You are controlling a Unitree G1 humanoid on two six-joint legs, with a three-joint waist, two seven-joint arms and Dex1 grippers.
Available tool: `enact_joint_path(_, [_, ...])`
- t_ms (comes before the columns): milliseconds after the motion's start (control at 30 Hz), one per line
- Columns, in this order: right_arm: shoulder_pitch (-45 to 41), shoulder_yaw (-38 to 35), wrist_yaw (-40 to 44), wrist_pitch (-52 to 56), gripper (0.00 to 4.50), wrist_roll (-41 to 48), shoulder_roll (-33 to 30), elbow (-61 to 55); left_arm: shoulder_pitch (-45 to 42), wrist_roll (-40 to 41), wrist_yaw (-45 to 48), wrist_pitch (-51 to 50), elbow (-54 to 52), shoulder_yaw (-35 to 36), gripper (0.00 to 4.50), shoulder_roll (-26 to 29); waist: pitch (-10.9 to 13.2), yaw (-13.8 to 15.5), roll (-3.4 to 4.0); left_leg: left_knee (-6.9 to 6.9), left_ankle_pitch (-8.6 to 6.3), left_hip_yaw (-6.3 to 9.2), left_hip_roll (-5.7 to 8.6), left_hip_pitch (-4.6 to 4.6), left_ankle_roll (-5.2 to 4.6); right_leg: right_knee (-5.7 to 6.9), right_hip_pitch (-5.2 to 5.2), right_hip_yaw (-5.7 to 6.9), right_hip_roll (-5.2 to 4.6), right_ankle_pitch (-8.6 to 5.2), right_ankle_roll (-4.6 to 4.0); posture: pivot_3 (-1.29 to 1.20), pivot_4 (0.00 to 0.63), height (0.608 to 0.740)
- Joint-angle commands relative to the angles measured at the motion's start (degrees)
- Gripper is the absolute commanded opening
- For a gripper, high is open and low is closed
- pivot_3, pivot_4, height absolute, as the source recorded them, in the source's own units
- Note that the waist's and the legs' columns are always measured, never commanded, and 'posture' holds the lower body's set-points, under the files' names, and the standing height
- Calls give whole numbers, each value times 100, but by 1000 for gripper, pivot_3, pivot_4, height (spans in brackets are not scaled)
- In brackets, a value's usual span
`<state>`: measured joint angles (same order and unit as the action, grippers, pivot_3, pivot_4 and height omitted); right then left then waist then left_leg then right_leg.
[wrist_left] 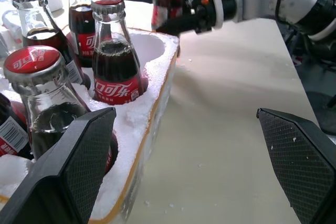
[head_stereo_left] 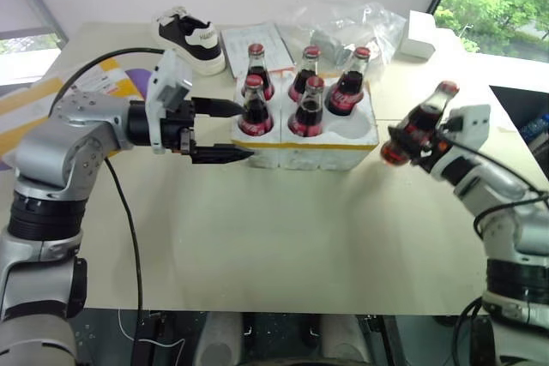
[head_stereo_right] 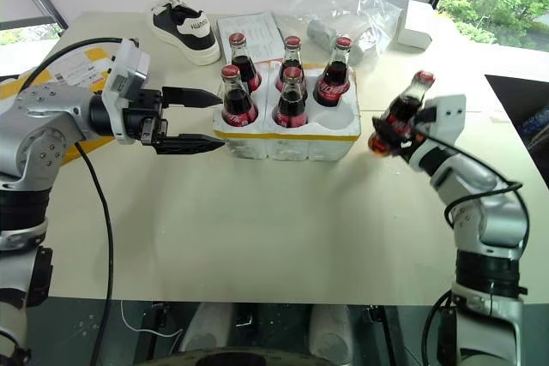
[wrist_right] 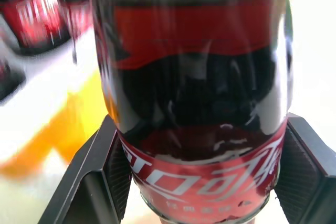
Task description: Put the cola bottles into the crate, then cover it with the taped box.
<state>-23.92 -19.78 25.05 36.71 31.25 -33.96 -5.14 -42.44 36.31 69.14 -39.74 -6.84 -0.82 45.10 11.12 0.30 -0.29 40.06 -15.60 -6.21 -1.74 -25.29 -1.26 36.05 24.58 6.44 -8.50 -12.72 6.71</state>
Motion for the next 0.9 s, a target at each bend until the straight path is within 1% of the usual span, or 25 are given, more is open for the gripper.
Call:
enact_joint_path(33, [-909,-444,130,89,2827,753,-176,-558,-8,73,-45,-1,-160,193,4500,45,3,-29,4,-2,1,1,-1,0,1,1,2,0,1,0,0,0,150,740])
enact_joint_path(67, [-1126,-459,141,260,2827,1032,-133,-643,5,77,-52,4,-165,202,4500,49,3,-33,4,-5,3,2,-3,0,4,2,3,0,4,-1,-1,0,150,740])
enact_joint_path(133, [-1382,-403,144,476,2827,1312,-81,-765,28,85,-68,12,-179,213,4500,54,3,-44,4,-8,5,3,-7,0,9,2,3,1,14,-1,-1,0,150,740])
enact_joint_path(267, [-1403,55,278,606,2827,1308,-70,-964,75,89,-103,28,-212,255,4500,82,0,-65,0,-8,5,-4,-9,-4,9,1,-3,2,18,-1,-1,0,150,740])
enact_joint_path(400, [-1257,446,332,500,2827,1069,3,-912,126,89,-139,37,-243,316,4500,109,1,-61,-1,-2,4,-7,-7,-7,6,-2,-4,2,16,0,0,0,150,740])
enact_joint_path(600, [-1104,810,429,292,2827,654,69,-598,214,121,-195,16,-322,405,4500,145,1,-87,0,-4,4,-7,-7,-7,7,1,-1,1,15,0,-1,0,150,740])
enact_joint_path(900, [-961,1477,837,22,2827,81,274,-117,266,154,-280,6,-388,441,4500,150,1,-97,0,-3,4,-8,-7,-7,7,1,-1,2,16,0,-1,0,150,740])
